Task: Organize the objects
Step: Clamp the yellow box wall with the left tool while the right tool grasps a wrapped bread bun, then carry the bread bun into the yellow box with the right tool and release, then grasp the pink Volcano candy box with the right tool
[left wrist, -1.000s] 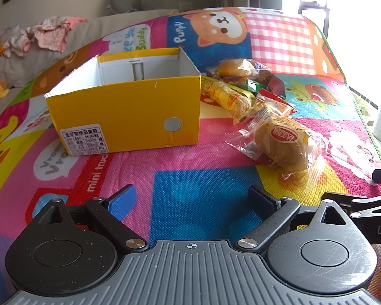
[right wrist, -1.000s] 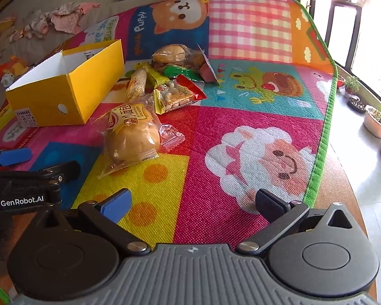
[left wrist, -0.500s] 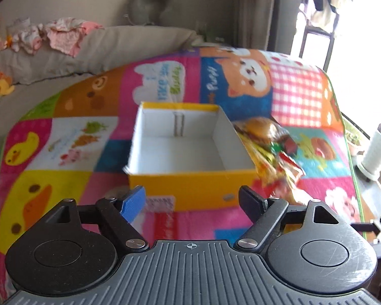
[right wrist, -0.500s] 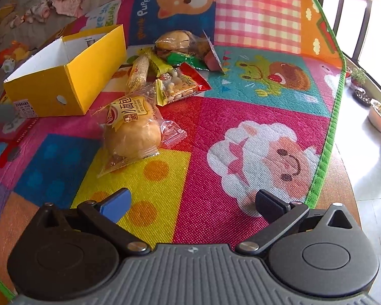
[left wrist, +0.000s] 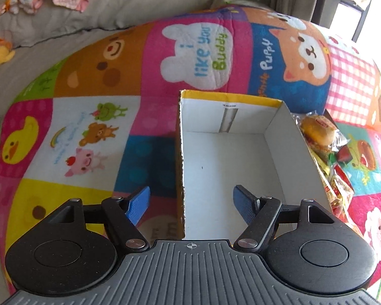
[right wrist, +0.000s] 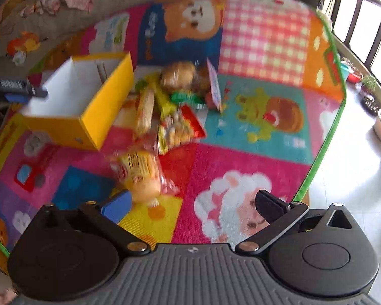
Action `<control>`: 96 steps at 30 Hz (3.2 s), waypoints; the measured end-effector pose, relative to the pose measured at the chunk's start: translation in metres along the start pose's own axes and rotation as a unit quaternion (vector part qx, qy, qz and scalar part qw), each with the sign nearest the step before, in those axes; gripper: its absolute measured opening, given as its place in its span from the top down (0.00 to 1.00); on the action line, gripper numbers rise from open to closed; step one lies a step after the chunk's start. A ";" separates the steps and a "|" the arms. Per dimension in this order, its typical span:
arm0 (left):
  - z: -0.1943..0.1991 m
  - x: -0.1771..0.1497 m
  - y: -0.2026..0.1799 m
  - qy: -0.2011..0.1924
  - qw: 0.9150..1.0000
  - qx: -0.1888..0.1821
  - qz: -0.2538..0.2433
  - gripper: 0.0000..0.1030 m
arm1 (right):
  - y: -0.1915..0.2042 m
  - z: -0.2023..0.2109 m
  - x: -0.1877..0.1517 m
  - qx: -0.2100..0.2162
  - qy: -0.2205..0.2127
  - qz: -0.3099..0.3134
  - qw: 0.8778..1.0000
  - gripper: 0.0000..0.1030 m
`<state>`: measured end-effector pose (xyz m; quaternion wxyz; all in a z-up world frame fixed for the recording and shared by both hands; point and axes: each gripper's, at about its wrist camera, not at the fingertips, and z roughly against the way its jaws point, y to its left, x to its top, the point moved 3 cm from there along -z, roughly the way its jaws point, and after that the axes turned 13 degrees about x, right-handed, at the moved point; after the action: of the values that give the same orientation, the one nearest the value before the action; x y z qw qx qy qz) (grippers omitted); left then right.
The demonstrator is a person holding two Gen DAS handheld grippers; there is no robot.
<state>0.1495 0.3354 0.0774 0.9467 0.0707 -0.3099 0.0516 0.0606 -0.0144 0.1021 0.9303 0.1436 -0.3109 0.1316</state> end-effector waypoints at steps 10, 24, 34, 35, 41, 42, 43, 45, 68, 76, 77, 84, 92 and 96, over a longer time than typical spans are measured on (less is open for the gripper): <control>-0.026 -0.006 -0.003 0.038 0.999 -0.011 -0.011 0.54 | 0.028 0.035 0.088 0.044 -0.023 0.001 0.999 0.00; -0.042 -0.013 0.002 0.049 0.998 -0.010 -0.033 0.90 | 0.044 -0.080 0.044 0.071 0.128 0.044 0.988 0.00; -0.038 -0.014 -0.003 0.038 0.998 -0.016 -0.049 0.90 | 0.033 -0.143 0.028 0.067 0.177 0.035 0.981 0.37; -0.037 -0.015 -0.003 0.035 0.998 -0.016 -0.051 0.91 | 0.032 -0.143 0.027 0.076 0.183 0.024 0.980 0.42; -0.037 -0.016 0.000 0.030 0.998 -0.025 -0.048 0.90 | 0.036 -0.085 0.035 0.100 0.158 -0.006 0.982 0.45; -0.037 -0.016 0.000 0.029 0.998 -0.027 -0.045 0.90 | 0.039 -0.071 0.041 0.111 0.145 -0.010 0.983 0.45; -0.037 -0.016 0.000 0.028 0.998 -0.029 -0.043 0.90 | 0.043 -0.057 0.048 0.120 0.128 -0.011 0.984 0.45; -0.037 -0.016 0.001 0.028 0.998 -0.032 -0.038 0.91 | 0.054 -0.032 0.065 0.131 0.095 -0.007 0.987 0.45; -0.033 -0.020 0.002 0.031 0.999 -0.043 -0.007 0.90 | 0.118 -0.079 0.184 0.160 0.019 -0.020 0.987 0.24; -0.034 -0.021 0.004 0.032 0.998 -0.048 -0.007 0.89 | 0.012 -0.074 0.154 0.059 0.025 -0.060 0.996 0.20; -0.034 -0.021 0.004 0.033 0.998 -0.048 -0.007 0.89 | -0.002 -0.076 0.151 0.046 0.024 -0.071 0.996 0.20; -0.034 -0.023 0.004 0.036 0.999 -0.038 0.007 0.90 | -0.072 -0.101 0.149 0.013 -0.007 -0.142 0.990 0.19; -0.034 -0.025 0.006 0.044 0.998 -0.033 0.020 0.90 | -0.055 -0.183 0.195 0.011 -0.024 -0.117 0.993 0.16; -0.033 -0.025 0.008 0.045 0.998 -0.037 0.023 0.90 | -0.041 -0.225 0.208 -0.040 -0.021 -0.071 0.996 0.17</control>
<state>0.1474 0.3470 0.0364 0.9603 0.0263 -0.2700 0.0646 0.3569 0.0589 0.0505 0.9357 0.1309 -0.3239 0.0497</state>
